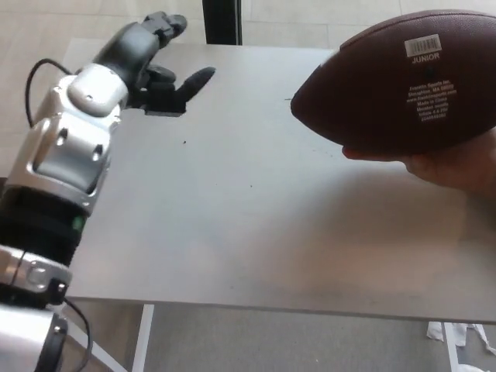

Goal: The robot uses both its hands to grab the left and right ends of a football kept in the middle of the desk infront of it, lifts it up and places it in the palm of a person

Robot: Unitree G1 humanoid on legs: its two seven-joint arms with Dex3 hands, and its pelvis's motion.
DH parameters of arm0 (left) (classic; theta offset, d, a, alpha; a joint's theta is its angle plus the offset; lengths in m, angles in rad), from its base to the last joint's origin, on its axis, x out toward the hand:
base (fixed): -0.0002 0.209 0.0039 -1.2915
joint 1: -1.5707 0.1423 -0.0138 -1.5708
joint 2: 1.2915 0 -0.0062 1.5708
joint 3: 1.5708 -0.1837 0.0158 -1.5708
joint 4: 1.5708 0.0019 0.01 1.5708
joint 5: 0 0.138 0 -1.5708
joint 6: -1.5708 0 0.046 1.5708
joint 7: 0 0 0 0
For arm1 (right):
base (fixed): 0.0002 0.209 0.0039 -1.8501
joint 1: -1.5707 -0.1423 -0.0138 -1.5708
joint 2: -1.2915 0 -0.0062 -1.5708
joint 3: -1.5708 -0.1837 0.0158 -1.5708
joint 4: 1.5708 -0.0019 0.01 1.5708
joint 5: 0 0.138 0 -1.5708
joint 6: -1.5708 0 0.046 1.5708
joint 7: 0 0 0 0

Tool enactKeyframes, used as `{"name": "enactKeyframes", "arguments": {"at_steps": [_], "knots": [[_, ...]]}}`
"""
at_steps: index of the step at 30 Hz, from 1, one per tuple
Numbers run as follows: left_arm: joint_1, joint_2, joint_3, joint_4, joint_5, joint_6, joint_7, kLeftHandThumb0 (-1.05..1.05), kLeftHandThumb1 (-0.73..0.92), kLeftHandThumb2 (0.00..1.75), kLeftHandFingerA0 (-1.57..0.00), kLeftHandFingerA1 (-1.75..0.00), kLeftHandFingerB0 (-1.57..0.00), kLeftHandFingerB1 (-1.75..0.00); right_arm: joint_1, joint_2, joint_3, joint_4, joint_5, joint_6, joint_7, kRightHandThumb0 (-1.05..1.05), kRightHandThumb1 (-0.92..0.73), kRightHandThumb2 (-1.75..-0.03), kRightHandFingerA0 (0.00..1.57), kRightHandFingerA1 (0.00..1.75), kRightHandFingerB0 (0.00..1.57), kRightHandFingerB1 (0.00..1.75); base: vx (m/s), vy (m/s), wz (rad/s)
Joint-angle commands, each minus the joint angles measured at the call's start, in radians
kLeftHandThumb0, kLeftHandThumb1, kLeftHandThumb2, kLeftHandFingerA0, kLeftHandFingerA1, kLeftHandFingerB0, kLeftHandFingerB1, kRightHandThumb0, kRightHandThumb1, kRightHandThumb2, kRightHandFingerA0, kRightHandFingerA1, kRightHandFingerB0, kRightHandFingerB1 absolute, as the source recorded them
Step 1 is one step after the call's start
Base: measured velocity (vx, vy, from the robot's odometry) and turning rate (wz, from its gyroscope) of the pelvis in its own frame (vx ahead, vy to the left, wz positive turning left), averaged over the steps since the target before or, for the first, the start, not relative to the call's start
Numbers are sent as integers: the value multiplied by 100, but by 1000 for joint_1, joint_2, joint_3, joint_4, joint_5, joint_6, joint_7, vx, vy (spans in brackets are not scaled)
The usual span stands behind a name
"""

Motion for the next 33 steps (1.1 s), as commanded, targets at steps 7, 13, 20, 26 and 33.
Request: {"name": "enactKeyframes", "arguments": {"at_steps": [7,13,20,26,33], "knots": [[1016,98,1227,-707,-564,-86,-336,-91,71,62,-29,-70,-9,-58,933,-27,-800,-945,478,135,519,-88,-92,-69,35,52,29,36,0,0,0],[1245,158,1400,-59,-618,-543,-372,-96,62,101,-31,-72,-7,-56,1162,276,-839,-760,348,-293,460,-71,-79,-64,80,100,47,50,0,0,0],[1361,270,1398,450,-552,-706,-86,-93,68,102,-35,-74,-10,-55,1240,223,-665,57,111,-932,434,-68,-53,-94,58,106,31,63,0,0,0],[1445,89,1461,219,-524,-511,67,-47,70,56,-50,-164,-22,-92,1196,104,-545,371,31,-699,181,-63,-68,-63,33,117,27,59,0,0,0],[1259,313,1209,597,-341,-508,173,-53,46,94,-82,-110,-33,-73,1046,75,-561,56,96,-132,-34,-53,-70,-62,61,156,32,91,0,0,0]]}}
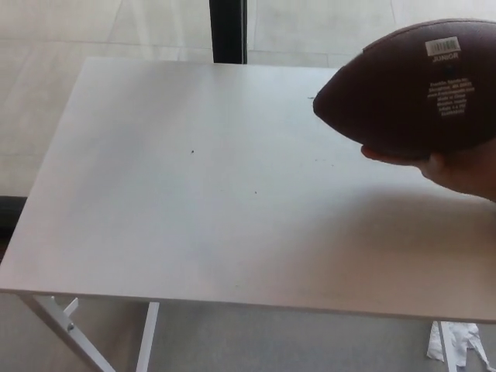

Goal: The robot uses both its hands to grab the left and right ends of a football kept in the middle of the desk infront of it, lifts it up and places it in the palm of a person

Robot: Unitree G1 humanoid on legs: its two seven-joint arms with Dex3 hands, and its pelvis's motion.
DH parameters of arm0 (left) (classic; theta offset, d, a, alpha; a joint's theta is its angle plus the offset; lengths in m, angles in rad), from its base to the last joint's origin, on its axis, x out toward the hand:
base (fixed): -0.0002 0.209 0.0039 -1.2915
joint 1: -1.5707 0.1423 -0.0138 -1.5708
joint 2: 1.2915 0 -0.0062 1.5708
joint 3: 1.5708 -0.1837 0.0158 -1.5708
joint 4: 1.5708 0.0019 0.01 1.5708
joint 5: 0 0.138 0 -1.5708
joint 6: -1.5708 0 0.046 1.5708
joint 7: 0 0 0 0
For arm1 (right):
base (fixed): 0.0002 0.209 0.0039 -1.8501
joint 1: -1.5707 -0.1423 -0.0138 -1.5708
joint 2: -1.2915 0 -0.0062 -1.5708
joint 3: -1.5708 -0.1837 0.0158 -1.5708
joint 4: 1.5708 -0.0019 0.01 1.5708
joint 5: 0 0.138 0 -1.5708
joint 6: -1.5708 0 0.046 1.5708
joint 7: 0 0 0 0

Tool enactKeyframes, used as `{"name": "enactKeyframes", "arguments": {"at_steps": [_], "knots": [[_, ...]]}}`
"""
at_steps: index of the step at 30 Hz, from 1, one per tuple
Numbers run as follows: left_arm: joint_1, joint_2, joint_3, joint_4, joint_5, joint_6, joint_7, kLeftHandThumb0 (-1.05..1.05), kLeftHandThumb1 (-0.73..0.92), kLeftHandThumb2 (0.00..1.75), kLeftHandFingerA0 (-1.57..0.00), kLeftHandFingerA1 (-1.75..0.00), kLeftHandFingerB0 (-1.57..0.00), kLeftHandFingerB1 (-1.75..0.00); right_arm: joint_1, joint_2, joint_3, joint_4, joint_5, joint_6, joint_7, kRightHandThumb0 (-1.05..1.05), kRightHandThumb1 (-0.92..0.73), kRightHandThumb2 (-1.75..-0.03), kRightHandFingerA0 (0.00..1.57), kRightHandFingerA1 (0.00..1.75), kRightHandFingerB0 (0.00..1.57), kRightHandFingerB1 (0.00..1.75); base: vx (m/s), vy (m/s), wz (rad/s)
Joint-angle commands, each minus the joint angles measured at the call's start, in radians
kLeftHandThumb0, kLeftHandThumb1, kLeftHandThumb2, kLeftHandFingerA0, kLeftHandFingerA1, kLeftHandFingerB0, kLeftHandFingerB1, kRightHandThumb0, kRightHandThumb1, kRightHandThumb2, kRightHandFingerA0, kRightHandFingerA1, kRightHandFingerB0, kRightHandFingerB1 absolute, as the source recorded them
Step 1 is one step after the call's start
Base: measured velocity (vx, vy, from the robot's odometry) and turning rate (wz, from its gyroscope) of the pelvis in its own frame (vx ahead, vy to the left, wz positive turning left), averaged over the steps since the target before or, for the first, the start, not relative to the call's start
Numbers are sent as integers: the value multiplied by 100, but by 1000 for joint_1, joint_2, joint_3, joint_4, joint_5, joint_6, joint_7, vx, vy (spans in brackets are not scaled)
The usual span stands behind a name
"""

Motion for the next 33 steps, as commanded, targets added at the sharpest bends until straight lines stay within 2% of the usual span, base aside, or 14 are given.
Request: {"name": "enactKeyframes", "arguments": {"at_steps": [1,4,5,7,9,11,15,16,23,24,27,30,32,33], "knots": [[-32,211,89,448,-62,-287,225,-60,44,89,-103,-128,-52,-87,-19,-58,-90,129,13,156,-194,-54,-73,-64,75,163,19,75,0,0,0],[-117,246,-5,523,-3,-263,254,-65,47,92,-88,-113,-50,-79,-136,-117,-147,213,116,287,-209,-52,-74,-61,74,173,24,63,0,0,0],[-155,263,-44,563,20,-254,249,-60,58,58,-84,-114,-53,-76,-173,-134,-154,254,139,298,-195,-46,-71,-58,70,169,34,68,0,0,0],[-167,239,-139,490,65,-196,166,-56,49,92,-85,-94,-43,-66,-264,-188,-152,372,146,290,-178,-42,-73,-59,32,124,37,60,0,0,0],[-139,204,-194,427,77,-190,135,-58,63,59,-107,-106,-56,-70,-311,-181,-199,404,180,255,-216,-42,-78,-56,33,125,29,84,0,0,0],[-131,189,-269,460,98,-221,61,-59,50,91,-58,-78,-46,-62,-299,-186,-147,444,115,238,-197,-52,-58,-94,93,125,44,72,0,0,0],[-93,217,-393,462,98,-269,-89,-61,50,91,-50,-73,-50,-62,-218,-215,13,481,-20,144,-55,-56,-68,-64,90,174,27,57,0,0,0],[-91,221,-409,485,97,-299,-58,-62,59,58,-56,-72,-51,-52,-185,-222,55,515,-36,45,61,-57,-63,-61,75,165,12,39,0,0,0],[-84,189,-298,519,-57,-388,10,-64,55,57,-68,-78,-71,-52,-108,-233,110,484,-17,-74,185,-73,-49,-85,102,129,11,49,0,0,0],[-86,189,-289,521,-64,-401,16,-63,55,57,-69,-79,-71,-53,-117,-238,130,502,-24,-82,198,-67,-48,-83,62,94,17,47,0,0,0],[-116,192,-271,542,-78,-415,38,-57,51,56,-79,-76,-80,-54,-129,-233,194,507,-54,-136,210,-62,-44,-78,121,135,37,50,0,0,0],[-118,194,-289,536,-68,-411,31,-53,51,56,-82,-72,-70,-54,-117,-228,202,504,-40,-190,232,-51,-51,-56,123,137,43,40,0,0,0],[-120,194,-293,551,-72,-412,24,-50,51,56,-80,-70,-65,-53,-96,-229,196,476,-24,-204,254,-52,-52,-56,108,95,36,41,0,0,0],[-125,195,-298,552,-70,-413,24,-51,52,56,-80,-67,-66,-52,-94,-227,193,466,-18,-203,254,-52,-52,-56,66,74,34,40,0,0,0]]}}
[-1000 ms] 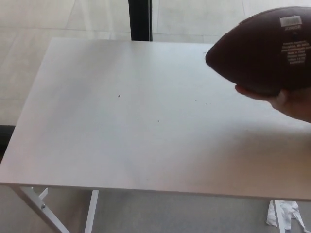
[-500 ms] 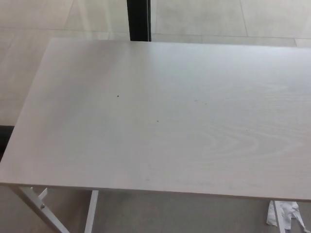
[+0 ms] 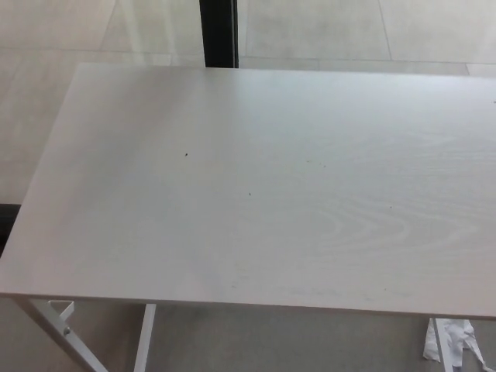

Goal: The robot uses both its hands to grab the left and right ends of a football kept in the middle of the desk infront of it, lifts it up and places it in the palm of a person

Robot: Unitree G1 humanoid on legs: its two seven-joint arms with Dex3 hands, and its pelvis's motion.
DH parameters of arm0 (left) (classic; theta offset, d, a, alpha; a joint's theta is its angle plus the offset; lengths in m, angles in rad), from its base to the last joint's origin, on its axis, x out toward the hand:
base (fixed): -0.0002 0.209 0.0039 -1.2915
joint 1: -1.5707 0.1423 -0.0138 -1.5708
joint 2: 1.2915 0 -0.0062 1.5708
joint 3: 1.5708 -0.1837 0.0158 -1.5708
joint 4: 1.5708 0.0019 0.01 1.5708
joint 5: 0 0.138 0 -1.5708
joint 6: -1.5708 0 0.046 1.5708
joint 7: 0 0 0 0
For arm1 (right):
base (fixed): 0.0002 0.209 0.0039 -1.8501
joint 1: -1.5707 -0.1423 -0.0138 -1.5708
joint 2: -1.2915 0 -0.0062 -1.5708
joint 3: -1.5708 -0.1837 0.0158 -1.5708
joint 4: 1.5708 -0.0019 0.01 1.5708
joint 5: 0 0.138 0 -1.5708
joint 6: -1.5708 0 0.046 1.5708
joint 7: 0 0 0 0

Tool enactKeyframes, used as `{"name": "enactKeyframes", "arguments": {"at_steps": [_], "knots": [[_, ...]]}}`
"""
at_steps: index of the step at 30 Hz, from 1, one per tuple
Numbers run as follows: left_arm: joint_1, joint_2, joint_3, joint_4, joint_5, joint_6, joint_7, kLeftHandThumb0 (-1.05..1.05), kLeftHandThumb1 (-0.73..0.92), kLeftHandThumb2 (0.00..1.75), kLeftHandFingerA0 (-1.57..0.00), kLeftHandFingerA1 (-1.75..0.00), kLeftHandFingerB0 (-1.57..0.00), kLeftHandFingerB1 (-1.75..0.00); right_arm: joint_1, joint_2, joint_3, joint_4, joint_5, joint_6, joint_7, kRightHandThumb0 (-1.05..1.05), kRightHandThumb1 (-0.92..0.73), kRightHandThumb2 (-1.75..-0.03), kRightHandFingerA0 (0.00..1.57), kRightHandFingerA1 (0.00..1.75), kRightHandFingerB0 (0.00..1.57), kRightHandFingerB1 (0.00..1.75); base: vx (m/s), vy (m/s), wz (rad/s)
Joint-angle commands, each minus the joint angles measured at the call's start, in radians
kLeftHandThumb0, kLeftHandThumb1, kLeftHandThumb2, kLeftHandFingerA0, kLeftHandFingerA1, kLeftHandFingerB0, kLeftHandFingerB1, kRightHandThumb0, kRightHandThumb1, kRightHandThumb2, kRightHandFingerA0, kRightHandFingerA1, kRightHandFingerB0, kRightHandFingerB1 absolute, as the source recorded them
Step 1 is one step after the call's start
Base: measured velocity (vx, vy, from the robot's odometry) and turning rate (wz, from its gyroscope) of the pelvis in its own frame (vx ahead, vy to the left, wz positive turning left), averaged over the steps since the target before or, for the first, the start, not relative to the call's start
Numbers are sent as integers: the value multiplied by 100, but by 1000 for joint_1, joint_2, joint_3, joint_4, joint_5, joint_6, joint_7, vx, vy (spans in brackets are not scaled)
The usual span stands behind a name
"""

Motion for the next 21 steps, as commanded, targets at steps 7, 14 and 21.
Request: {"name": "enactKeyframes", "arguments": {"at_steps": [7,14,21], "knots": [[-38,51,-39,28,-33,-98,-4,-52,49,55,-76,-71,-60,-54,22,-55,83,-2,-32,-152,135,-63,-59,-58,98,106,26,38,0,0,0],[-30,54,-60,15,-52,-101,-19,-56,48,55,-92,-64,-79,-53,27,-62,75,28,-15,-158,145,-65,-48,-85,93,110,23,49,0,0,0],[-14,65,-77,-19,-56,-102,-14,-57,50,56,-93,-66,-78,-54,41,-54,75,39,-12,-169,147,-66,-47,-84,113,122,25,49,0,0,0]]}}
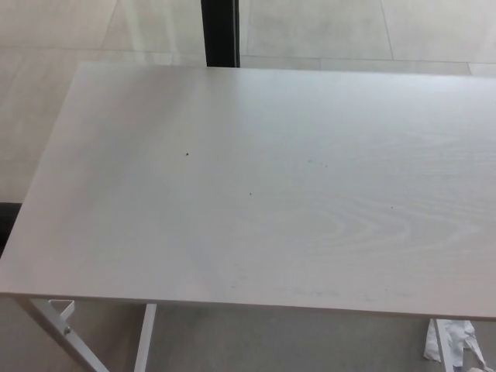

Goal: The robot uses both its hands to grab the left and right ends of a football kept in the middle of the desk infront of it, lifts it up and places it in the palm of a person

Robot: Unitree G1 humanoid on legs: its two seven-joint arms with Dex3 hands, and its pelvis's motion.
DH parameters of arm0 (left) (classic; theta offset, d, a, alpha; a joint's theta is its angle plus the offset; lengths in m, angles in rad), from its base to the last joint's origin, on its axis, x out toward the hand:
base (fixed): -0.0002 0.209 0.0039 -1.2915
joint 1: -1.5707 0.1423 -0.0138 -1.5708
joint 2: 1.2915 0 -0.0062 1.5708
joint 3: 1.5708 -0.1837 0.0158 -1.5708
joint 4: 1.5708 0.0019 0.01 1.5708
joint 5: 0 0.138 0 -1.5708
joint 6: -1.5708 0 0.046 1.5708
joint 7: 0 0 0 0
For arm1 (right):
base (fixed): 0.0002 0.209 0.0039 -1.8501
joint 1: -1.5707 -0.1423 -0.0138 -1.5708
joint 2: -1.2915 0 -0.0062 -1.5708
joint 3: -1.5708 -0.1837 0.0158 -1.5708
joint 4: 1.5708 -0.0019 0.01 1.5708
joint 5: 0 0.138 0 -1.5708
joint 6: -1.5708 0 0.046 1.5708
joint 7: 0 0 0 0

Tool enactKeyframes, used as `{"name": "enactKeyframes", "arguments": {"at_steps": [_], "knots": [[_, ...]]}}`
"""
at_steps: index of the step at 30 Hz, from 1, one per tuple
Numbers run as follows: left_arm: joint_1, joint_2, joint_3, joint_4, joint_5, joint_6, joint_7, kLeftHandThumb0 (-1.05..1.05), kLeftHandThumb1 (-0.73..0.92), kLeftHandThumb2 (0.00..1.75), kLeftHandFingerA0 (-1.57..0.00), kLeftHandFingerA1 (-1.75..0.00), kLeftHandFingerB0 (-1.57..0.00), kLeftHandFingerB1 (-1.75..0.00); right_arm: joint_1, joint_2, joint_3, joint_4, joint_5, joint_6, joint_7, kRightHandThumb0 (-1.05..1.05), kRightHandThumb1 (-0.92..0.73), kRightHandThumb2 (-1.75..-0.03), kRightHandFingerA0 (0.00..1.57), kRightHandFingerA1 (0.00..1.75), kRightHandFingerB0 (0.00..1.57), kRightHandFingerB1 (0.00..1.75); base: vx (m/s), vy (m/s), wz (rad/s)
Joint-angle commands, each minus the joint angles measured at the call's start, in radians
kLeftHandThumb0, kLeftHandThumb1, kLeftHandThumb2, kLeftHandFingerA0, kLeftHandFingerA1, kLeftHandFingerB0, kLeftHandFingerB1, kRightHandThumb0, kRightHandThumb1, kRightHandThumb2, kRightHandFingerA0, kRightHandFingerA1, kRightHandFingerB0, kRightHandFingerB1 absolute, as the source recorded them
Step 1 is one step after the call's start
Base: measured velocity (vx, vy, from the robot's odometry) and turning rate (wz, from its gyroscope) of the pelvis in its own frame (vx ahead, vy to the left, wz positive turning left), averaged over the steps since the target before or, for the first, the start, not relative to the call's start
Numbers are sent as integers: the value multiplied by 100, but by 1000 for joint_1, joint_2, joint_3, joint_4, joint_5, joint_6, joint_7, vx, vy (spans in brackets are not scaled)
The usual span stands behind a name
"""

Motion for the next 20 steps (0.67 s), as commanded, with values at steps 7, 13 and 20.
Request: {"name": "enactKeyframes", "arguments": {"at_steps": [7,13,20], "knots": [[-34,29,3,19,-50,-41,-8,-63,50,56,-90,-65,-76,-52,-19,-6,-9,-17,17,-16,8,-65,-59,-59,104,136,30,39,0,0,0],[-57,27,17,19,-74,-14,-3,-55,49,55,-88,-66,-72,-54,-22,-10,-3,-10,3,-37,-4,-64,-61,-59,99,119,31,39,0,0,0],[-59,32,1,41,-71,-27,-12,-57,45,56,-81,-69,-65,-54,-15,-14,-10,-2,2,-56,-10,-66,-60,-59,126,114,31,39,0,0,0]]}}
